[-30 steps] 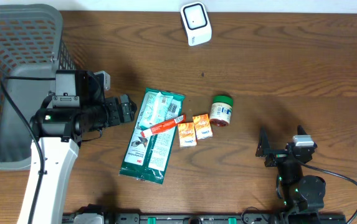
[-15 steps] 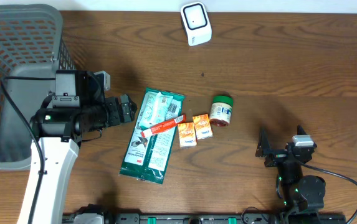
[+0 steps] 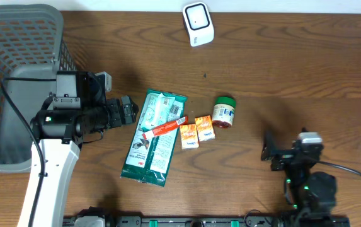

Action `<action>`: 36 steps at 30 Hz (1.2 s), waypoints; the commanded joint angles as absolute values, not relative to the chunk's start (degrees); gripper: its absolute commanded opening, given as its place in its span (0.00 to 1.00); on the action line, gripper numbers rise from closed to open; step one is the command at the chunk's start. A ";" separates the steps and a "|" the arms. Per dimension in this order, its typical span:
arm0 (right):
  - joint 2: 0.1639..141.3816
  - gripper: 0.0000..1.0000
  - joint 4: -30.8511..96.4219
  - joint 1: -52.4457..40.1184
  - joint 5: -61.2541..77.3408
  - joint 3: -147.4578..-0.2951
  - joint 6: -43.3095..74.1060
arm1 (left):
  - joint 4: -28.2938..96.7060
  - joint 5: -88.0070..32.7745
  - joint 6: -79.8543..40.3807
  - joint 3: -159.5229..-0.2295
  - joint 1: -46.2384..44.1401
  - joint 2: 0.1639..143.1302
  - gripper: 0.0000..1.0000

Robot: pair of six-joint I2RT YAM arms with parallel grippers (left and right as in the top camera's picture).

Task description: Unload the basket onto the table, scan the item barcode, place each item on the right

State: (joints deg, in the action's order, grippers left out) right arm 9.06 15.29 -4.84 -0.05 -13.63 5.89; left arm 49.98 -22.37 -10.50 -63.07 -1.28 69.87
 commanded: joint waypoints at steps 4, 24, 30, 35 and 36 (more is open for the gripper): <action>25.26 0.99 28.67 -5.34 1.10 -39.29 8.38 | 50.04 -22.92 -10.35 -63.99 -1.04 70.00 0.94; 81.89 0.35 76.44 -5.63 32.69 -97.69 14.57 | 50.04 -22.92 -10.35 -63.99 -1.04 70.00 0.94; 88.71 0.01 69.60 -12.60 34.79 -90.74 30.50 | 50.04 -22.92 -10.37 -63.99 -1.04 70.00 0.94; 94.06 0.10 57.54 -23.20 34.76 -81.67 43.05 | 50.04 -22.92 -10.35 -63.99 -1.04 70.00 0.94; 95.07 0.19 54.65 -24.99 34.74 -80.12 45.84 | 50.04 -22.92 -10.37 -63.99 -1.04 70.00 0.94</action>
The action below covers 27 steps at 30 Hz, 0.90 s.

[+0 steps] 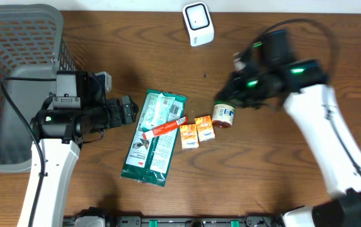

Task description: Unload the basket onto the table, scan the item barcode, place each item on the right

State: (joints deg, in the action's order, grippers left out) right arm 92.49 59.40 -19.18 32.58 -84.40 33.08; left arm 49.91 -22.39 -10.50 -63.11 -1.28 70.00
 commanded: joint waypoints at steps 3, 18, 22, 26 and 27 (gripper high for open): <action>98.10 0.41 47.00 -29.82 34.17 -76.55 53.39 | 50.04 -22.92 -10.35 -63.99 -1.04 70.00 0.94; 112.42 0.38 22.46 -44.38 25.82 -74.85 70.54 | 50.02 -22.92 -10.35 -63.99 -1.04 70.00 0.94; 112.44 0.42 22.55 -44.47 24.34 -74.83 70.91 | 50.02 -22.92 -10.35 -63.99 -1.04 70.00 0.94; 112.57 0.58 23.42 -44.64 20.16 -74.81 70.96 | 50.02 -22.94 -10.35 -63.99 -1.04 70.00 0.94; 112.62 0.58 23.40 -44.86 19.25 -74.76 71.35 | 50.04 -22.92 -10.35 -63.99 -1.04 70.00 0.94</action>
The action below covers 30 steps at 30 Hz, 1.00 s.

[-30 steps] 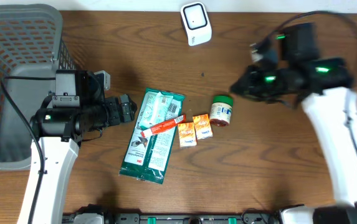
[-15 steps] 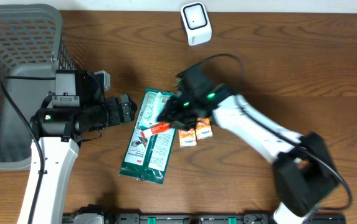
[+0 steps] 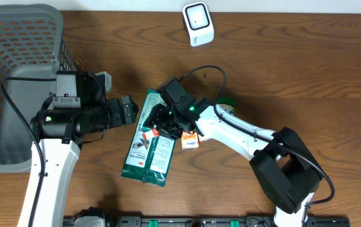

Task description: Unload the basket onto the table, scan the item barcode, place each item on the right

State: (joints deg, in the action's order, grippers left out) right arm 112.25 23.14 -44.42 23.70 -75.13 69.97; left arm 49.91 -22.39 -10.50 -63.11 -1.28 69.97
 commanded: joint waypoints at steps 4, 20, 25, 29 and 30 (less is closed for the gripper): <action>112.62 0.59 23.35 -46.39 17.65 -74.76 74.43 | 50.04 -22.92 -10.35 -63.99 -1.04 70.00 0.94; 112.64 0.49 25.63 -50.35 8.25 -74.35 79.11 | 50.04 -22.92 -10.35 -63.99 -1.04 70.00 0.94; 112.64 0.55 25.39 -50.35 8.14 -72.79 84.51 | 50.04 -22.92 -10.35 -63.99 -1.04 70.00 0.94; 112.64 0.59 24.95 -50.35 7.42 -72.29 84.62 | 50.04 -22.92 -10.35 -63.99 -1.04 70.00 0.94; 112.64 0.59 25.10 -50.35 6.96 -72.29 84.62 | 50.04 -22.92 -10.35 -63.99 -1.04 70.00 0.94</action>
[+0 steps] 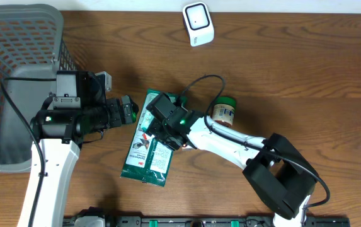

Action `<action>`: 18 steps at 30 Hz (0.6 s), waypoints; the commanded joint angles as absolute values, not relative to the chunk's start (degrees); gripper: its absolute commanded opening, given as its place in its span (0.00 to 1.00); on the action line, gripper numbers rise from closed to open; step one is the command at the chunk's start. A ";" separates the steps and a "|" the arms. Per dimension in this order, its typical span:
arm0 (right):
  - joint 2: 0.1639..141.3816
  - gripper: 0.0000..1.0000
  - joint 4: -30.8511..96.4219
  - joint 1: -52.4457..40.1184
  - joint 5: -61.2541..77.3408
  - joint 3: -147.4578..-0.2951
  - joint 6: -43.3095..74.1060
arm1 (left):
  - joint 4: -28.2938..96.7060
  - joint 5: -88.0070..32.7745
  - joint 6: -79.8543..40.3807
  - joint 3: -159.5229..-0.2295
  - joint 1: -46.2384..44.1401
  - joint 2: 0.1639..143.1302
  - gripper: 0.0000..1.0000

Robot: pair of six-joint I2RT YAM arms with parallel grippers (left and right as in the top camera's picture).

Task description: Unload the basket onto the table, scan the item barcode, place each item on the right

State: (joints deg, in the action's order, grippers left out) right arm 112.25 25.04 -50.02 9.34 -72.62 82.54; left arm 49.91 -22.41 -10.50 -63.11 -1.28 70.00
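Note:
A green-and-white packet [143, 159] lies flat at the table's middle. My right gripper [150, 132] is down on its upper half, where a red end of the small stick packet [145, 135] peeks out. How its jaws stand is hidden by the wrist. The right arm [230, 142] crosses over the place of the small orange boxes, which are hidden. A green-lidded jar [224, 112] stands just behind the arm. The white scanner [197, 24] sits at the far edge. My left gripper [128, 110] hovers just left of the green packet; I cannot make out its jaws.
A grey mesh basket [16, 44] fills the far left corner, behind the left arm [57, 120]. Bare brown tabletop [306, 75] spreads to the right of the jar and in front of the scanner.
My right gripper has shifted a little left and toward the front over the green packet. The orange boxes, partly showing before, are now covered by the arm. The left arm has not moved.
The right arm first sat folded at the front right, with all the items in plain view. Then it was reaching over the jar. Then its gripper was down at the red stick packet on the green packet, and now it is slightly further left there. The left arm stayed put throughout.

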 commanded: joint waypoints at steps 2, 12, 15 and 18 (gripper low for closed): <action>112.64 0.59 25.08 -50.37 6.17 -72.18 84.64 | 50.04 -22.92 -10.35 -63.99 -1.04 70.00 0.94; 112.64 0.54 21.96 -51.11 5.82 -72.14 84.86 | 50.04 -22.92 -10.35 -63.99 -1.04 70.00 0.94; 112.64 0.54 22.06 -51.90 5.28 -72.14 84.84 | 50.04 -22.92 -10.37 -63.99 -1.04 70.00 0.94; 112.64 0.54 22.04 -52.64 2.94 -72.14 84.86 | 50.04 -22.92 -10.37 -63.99 -1.04 70.00 0.94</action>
